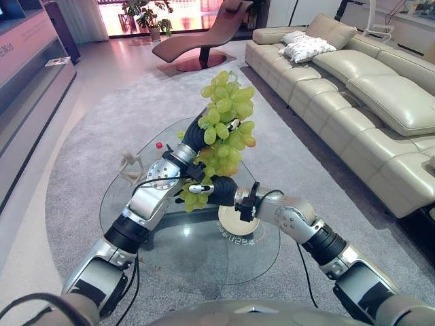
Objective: Pick up fruits into the plate
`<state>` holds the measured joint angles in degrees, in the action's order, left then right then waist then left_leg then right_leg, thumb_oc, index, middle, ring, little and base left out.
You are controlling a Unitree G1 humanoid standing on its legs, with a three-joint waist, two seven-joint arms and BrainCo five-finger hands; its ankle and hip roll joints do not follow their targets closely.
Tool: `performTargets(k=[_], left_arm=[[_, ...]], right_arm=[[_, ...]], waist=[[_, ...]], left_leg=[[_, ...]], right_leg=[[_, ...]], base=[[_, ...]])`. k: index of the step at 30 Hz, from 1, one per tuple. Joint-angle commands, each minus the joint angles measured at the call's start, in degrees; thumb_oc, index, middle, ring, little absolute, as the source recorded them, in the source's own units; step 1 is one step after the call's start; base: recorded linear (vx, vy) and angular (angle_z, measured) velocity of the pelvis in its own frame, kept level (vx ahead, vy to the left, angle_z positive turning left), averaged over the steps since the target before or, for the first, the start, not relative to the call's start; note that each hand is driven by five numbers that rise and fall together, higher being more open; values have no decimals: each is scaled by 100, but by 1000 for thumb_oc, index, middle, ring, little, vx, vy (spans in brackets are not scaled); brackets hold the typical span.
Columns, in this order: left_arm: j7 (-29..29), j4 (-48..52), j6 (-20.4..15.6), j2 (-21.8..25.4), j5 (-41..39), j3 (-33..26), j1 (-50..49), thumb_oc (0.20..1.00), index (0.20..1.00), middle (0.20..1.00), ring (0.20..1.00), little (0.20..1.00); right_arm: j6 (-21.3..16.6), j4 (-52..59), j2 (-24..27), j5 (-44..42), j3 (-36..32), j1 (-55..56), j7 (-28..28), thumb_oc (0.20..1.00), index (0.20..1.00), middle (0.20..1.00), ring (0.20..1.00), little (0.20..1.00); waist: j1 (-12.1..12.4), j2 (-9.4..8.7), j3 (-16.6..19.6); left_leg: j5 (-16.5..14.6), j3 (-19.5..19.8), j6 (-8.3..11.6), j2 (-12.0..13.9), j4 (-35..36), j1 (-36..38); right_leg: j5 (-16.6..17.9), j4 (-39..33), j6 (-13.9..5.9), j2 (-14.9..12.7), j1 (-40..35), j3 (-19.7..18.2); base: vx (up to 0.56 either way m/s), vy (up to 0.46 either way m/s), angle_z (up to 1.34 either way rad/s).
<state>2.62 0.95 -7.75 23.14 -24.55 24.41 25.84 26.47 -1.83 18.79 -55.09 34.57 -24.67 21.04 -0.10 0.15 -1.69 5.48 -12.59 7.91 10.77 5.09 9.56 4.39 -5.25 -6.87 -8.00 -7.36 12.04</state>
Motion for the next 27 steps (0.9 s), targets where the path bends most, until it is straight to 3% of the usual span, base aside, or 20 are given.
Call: performTargets(k=[1, 21, 22, 27], left_arm=[[-52, -313, -389, -40, 245, -25, 431, 200, 200, 200, 200, 200], [-118, -405, -351, -6, 91, -245, 244, 200, 200, 200, 200, 200], [1, -400, -310, -26, 49, -272, 212, 1000, 1000, 1000, 1000, 1000], [250, -365, -289, 38, -75, -262, 144, 1000, 1000, 1000, 1000, 1000]], right_arm=[[-543, 944, -647, -327, -390, -417, 63, 200, 200, 200, 200, 200], [-566, 990, -516, -302, -575, -282, 3, 200, 200, 200, 200, 200], [-573, 998, -511, -248, -623, -247, 6, 200, 200, 200, 200, 200], [-660, 1014, -411, -49, -686, -212, -37, 200, 200, 200, 200, 200]], waist=[[14, -190, -114], [16, -201, -125], [17, -202, -125], [-1, -189, -139]], left_leg=[[-422, 12, -173, -92, -159, -141], [-423, 35, -174, -89, -161, -128], [-425, 39, -172, -88, -165, -134], [-425, 38, -177, -89, -170, -128]], right_leg=[[-300, 274, -161, -393, -157, 492], [-354, 329, -138, -364, -173, 490], [-352, 335, -140, -366, -167, 491], [-350, 341, -137, -365, -165, 476]], base=[[0, 0, 0], [0, 0, 0], [0, 0, 0], [0, 0, 0]])
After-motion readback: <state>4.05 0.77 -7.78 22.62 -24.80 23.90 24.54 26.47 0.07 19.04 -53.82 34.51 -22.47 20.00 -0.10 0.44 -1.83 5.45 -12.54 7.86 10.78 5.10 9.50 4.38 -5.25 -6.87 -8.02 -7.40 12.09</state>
